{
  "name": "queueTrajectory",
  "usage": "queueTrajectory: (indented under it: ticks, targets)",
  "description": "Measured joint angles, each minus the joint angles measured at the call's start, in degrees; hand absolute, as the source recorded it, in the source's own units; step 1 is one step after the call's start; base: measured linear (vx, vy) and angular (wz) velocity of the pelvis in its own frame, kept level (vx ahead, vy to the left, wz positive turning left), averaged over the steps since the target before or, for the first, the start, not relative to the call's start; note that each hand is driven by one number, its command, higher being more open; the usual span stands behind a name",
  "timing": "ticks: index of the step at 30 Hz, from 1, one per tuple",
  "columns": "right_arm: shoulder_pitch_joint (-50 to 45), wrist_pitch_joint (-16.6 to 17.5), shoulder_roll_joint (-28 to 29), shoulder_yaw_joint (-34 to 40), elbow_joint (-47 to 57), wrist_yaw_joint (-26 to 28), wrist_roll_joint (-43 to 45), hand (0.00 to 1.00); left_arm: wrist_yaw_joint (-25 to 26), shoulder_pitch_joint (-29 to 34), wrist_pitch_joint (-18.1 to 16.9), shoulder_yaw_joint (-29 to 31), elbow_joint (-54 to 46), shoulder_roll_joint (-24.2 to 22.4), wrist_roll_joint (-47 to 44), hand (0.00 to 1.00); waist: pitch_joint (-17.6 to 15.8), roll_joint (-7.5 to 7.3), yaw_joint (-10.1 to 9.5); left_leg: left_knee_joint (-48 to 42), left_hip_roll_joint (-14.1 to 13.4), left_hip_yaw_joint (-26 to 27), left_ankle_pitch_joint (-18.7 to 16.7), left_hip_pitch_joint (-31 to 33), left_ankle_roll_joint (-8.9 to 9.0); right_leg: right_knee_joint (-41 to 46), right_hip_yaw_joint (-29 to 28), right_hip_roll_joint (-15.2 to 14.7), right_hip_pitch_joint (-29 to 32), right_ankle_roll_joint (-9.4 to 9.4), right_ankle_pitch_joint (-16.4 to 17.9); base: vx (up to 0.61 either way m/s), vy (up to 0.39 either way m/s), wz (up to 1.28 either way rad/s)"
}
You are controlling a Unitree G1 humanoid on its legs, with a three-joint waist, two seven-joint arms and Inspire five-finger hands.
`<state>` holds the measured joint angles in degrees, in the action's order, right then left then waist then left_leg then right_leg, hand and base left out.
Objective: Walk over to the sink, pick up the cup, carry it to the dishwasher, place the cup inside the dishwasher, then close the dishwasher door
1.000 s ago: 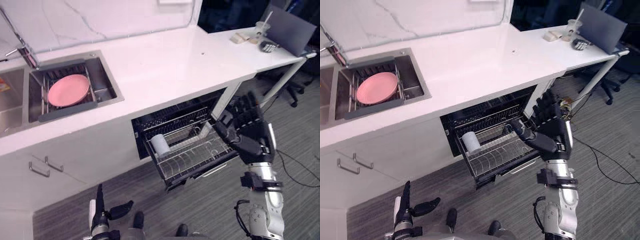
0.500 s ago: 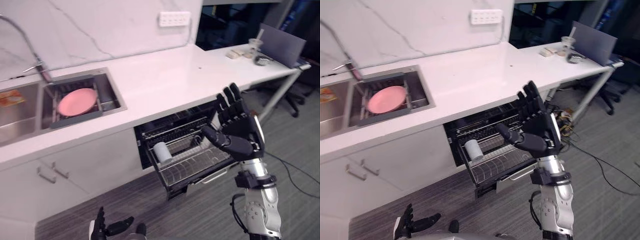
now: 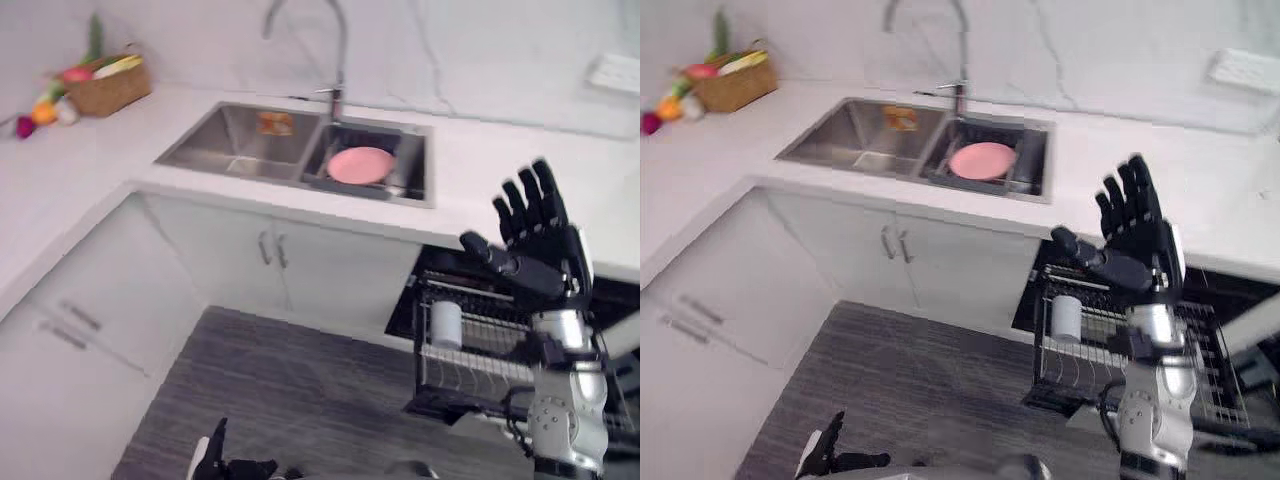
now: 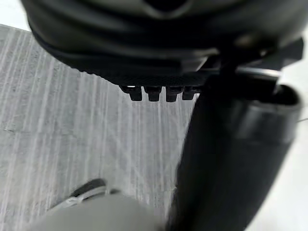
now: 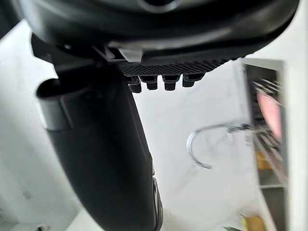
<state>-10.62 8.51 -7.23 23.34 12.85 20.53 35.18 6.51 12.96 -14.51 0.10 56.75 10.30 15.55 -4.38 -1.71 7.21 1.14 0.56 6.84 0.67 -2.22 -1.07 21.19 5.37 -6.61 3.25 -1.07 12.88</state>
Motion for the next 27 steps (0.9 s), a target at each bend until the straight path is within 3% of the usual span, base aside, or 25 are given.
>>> queueTrajectory:
  ticks: [1, 3, 6, 7, 13, 16, 24, 26, 27]
  targets:
    - [-1.1, 0.2, 0.8, 0.2, 1.7, -0.5, -0.1, 1.00, -1.7, -0.5, 0.8, -0.4, 0.4, 1.4, -0.5, 1.00, 0.2, -2.12, -0.13, 1.7, 2.4, -0.7, 1.0, -0.7, -0.55, -4.0, -2.4, -1.3, 0.1, -1.05, -2.5, 0.12, -0.023, 1.10]
    - [-1.3, 0.8, 0.8, 0.2, 1.9, -0.2, -0.1, 1.00, -2.3, -0.9, 1.9, -0.7, 1.1, 1.0, -1.6, 1.00, 0.4, -1.45, -0.30, 2.7, 2.7, -1.1, 1.6, -1.0, -0.99, -9.1, -3.4, -1.3, -2.4, -3.97, -3.7, 0.10, 0.013, 0.19]
    - [-1.2, 0.8, 0.8, 0.8, 2.0, -0.3, 0.2, 1.00, -2.9, -1.6, 3.3, -2.4, 1.5, 1.3, -2.7, 1.00, 0.5, -1.05, -0.19, 3.5, 2.3, -0.3, 1.6, -1.6, -0.99, -12.0, -4.2, -0.7, -3.9, -4.01, -5.1, 0.06, 0.022, -0.15]
    - [-0.1, 0.8, 0.5, 2.5, 4.5, -4.9, 0.3, 1.00, -5.2, -1.6, 2.8, -5.3, 1.7, 1.3, -5.4, 1.00, 0.0, 0.94, 1.59, 4.1, 0.5, 1.5, 0.9, -4.4, -0.01, -15.3, -8.1, 1.5, -7.3, -3.25, -6.6, 0.01, 0.001, -0.05]
    - [0.0, 0.8, 0.5, 2.5, 4.5, -4.9, 0.3, 1.00, -5.5, -1.6, 2.9, -5.5, 1.8, 1.4, -6.0, 1.00, 0.1, 0.89, 1.69, 4.0, 0.4, 2.0, 0.9, -4.5, 0.02, -15.3, -8.5, 1.6, -6.9, -3.14, -6.6, 0.00, 0.000, -0.03]
    - [0.0, 1.3, 0.5, 2.3, 4.7, -4.7, 0.2, 1.00, -8.4, -1.6, 3.9, -4.8, 2.5, 1.5, -11.8, 1.00, 0.3, 0.83, 1.90, 3.9, 0.3, 2.0, 0.8, -4.4, 0.07, -15.7, -8.2, 1.5, -7.0, -3.08, -6.9, 0.00, 0.000, -0.01]
    - [4.7, 5.7, 0.6, 0.8, 8.8, -3.0, -0.6, 1.00, -15.6, -0.5, 8.9, 5.3, 6.5, -1.3, -29.8, 1.00, 1.5, 0.97, 0.72, 3.7, -0.3, 2.5, 0.3, -5.9, 0.71, -17.1, -8.2, 1.9, -8.7, -2.91, -7.6, -0.02, -0.026, -0.03]
    - [5.0, 6.6, 0.9, 0.8, 9.4, -2.9, -0.7, 1.00, -15.8, -0.6, 9.4, 7.3, 6.4, -1.7, -31.2, 1.00, 1.5, 0.73, -0.22, -2.5, -1.0, 2.5, -3.4, -3.3, 1.36, -15.8, -8.0, 2.3, -8.6, -2.54, -6.9, -0.06, -0.076, -0.04]
    - [5.0, 6.6, 0.9, 0.7, 10.3, -3.3, -0.9, 1.00, -15.7, -0.5, 9.4, 8.5, 6.1, -2.3, -31.3, 1.00, 1.1, 1.44, -0.67, -9.8, -2.3, 2.5, -7.2, 0.0, 1.94, -14.4, -7.0, 2.9, -8.5, -2.03, -6.0, -0.07, -0.116, -0.03]
